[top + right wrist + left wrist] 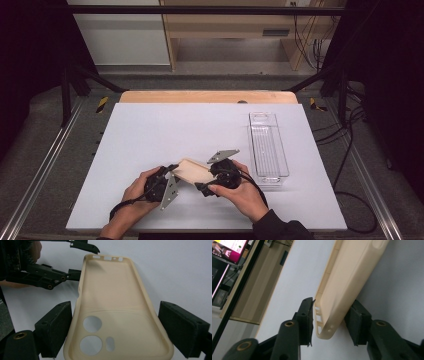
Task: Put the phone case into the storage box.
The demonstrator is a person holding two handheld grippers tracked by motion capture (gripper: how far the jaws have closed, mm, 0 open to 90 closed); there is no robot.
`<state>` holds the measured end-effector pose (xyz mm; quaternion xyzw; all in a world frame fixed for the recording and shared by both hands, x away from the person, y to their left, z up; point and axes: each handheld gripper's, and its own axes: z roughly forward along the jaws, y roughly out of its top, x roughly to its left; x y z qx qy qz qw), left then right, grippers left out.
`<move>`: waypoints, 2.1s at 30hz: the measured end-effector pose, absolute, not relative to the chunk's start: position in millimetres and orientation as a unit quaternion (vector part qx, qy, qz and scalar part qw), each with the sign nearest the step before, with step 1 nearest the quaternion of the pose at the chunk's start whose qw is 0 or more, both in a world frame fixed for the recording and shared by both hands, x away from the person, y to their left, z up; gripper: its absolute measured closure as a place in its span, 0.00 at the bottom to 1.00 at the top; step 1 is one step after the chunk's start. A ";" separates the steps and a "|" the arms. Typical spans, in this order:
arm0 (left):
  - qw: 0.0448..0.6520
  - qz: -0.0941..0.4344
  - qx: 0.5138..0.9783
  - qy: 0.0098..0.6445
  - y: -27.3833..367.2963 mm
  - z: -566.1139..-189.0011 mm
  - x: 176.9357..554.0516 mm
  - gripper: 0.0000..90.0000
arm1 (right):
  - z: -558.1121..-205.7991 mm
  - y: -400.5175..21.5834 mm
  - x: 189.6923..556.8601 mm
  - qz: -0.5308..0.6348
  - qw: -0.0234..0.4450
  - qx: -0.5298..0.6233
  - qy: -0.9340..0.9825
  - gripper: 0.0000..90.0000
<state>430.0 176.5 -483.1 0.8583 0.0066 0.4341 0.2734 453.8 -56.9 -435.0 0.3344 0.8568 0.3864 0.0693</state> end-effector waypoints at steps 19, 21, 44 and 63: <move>0.261 0.498 0.827 -0.022 176.4 -466.3 414.2 0.82 | -412.5 -59.6 446.1 0.416 0.081 0.320 0.847 0.13; 0.261 0.503 0.824 -0.021 177.4 -465.3 413.1 0.83 | -409.9 -59.3 446.2 0.425 0.080 0.319 0.843 0.13; 0.251 0.521 0.815 -0.007 179.9 -461.6 408.9 0.89 | -400.7 -60.4 447.6 0.506 0.090 0.317 0.797 0.11; 0.251 0.525 0.812 0.031 186.8 -461.7 412.1 0.89 | -393.3 -83.0 436.8 0.553 0.147 0.326 0.753 0.06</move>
